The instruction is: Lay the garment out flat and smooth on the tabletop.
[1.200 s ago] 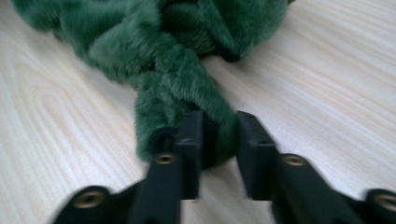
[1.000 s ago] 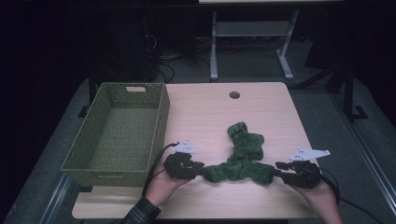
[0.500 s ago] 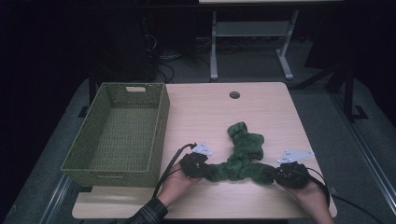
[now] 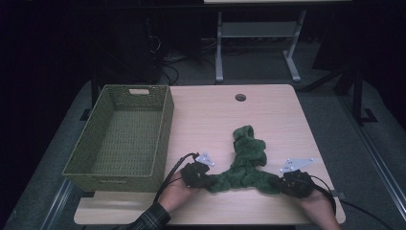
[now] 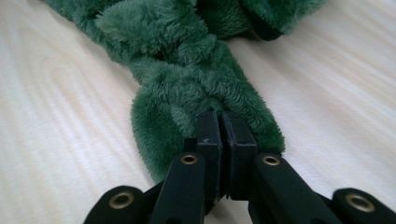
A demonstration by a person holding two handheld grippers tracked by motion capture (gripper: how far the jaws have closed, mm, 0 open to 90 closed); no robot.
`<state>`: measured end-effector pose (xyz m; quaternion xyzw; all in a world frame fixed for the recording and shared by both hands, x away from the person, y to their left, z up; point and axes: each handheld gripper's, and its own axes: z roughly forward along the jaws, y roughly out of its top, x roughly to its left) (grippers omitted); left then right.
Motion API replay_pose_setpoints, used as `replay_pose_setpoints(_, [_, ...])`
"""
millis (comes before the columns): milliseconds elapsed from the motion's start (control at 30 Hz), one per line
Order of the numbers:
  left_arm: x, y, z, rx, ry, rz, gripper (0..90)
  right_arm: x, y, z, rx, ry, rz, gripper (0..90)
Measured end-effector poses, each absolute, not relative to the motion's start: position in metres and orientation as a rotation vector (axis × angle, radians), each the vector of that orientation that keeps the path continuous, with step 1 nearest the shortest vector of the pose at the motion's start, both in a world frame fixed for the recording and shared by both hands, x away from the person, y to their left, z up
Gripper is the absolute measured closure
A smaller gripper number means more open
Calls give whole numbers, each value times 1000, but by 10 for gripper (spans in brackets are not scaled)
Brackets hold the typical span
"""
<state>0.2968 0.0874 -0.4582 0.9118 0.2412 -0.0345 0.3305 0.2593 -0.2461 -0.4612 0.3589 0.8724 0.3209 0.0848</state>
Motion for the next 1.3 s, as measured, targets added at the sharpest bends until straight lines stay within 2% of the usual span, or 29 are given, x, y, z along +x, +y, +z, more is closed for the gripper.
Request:
replay_pose_setpoints(200, [284,96,-455,2411,615,-72,892,252,-240,-460,1045,2635,959,848])
replay_pose_setpoints(300, [286,97,-446,2372,628,-53,749,250,-240,-455,1050,2623,999,795])
replay_pose_setpoints(367, [289,97,-435,2346,621,-25,693,249,-243,-446,1056,2574,1053,751])
replay_pose_setpoints(500, [304,95,-419,2305,618,4,642,255,-245,-434,1095,2503,1103,693])
replay_pose_setpoints(667, [329,81,-413,2275,615,12,548,275,-237,-436,1160,2502,1102,603])
replay_pose_setpoints(867, [356,64,-410,2254,590,8,453,289,-233,-440,1192,2514,1092,555])
replay_pose_setpoints(1100, [382,41,-404,2231,540,-25,402,299,-226,-446,1182,2548,1077,542])
replay_pose_setpoints(1300, [400,25,-402,2235,515,-33,397,300,-225,-448,1193,2555,1091,542])
